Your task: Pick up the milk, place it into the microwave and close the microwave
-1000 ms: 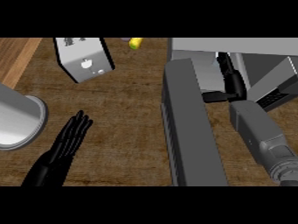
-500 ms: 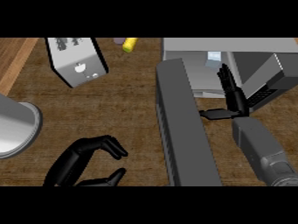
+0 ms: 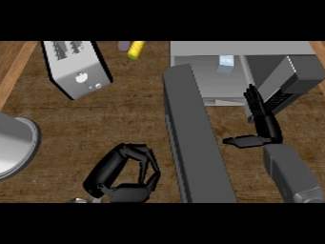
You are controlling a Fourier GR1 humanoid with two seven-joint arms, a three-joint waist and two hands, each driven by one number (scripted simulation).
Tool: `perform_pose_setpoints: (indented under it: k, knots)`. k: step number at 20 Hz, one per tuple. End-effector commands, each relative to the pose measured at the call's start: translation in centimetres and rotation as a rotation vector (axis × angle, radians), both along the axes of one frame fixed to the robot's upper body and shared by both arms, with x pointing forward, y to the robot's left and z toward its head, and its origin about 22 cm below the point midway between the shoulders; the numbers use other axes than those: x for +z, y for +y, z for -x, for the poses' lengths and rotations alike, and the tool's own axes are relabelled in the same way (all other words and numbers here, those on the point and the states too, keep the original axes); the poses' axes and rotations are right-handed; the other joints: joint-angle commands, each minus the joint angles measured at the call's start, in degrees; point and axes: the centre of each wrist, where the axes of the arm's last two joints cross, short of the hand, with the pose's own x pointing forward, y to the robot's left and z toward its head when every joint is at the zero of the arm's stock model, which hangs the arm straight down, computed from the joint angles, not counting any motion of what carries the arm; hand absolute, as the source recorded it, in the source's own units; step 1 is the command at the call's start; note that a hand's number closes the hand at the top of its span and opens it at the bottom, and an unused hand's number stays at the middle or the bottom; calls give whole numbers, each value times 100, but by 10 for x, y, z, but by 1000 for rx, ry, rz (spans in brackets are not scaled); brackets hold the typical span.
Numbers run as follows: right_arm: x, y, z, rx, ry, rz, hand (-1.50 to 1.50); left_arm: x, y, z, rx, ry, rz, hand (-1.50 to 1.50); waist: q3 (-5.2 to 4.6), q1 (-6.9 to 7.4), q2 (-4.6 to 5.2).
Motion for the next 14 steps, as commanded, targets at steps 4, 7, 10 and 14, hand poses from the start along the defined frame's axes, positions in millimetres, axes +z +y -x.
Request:
perform_pose_setpoints:
  k: [4, 7, 10, 14]
  knots:
    - [-4, -8, 25, 42, -42, -9, -150, -23, -30, -16, -135, 79, -102, 150, -13, -154, -35]
    - [10, -43, 40, 43, -53, 24, -150, -43, -41, -11, -157, 79, -100, 150, -13, -133, -20]
    - [16, -46, 55, 35, -63, -22, -150, -48, -65, 8, -203, 119, -90, 150, -18, -211, -40]
    - [33, -58, 77, 0, -81, -19, -150, -61, -84, 9, -282, 92, -129, 150, -18, -218, -20]
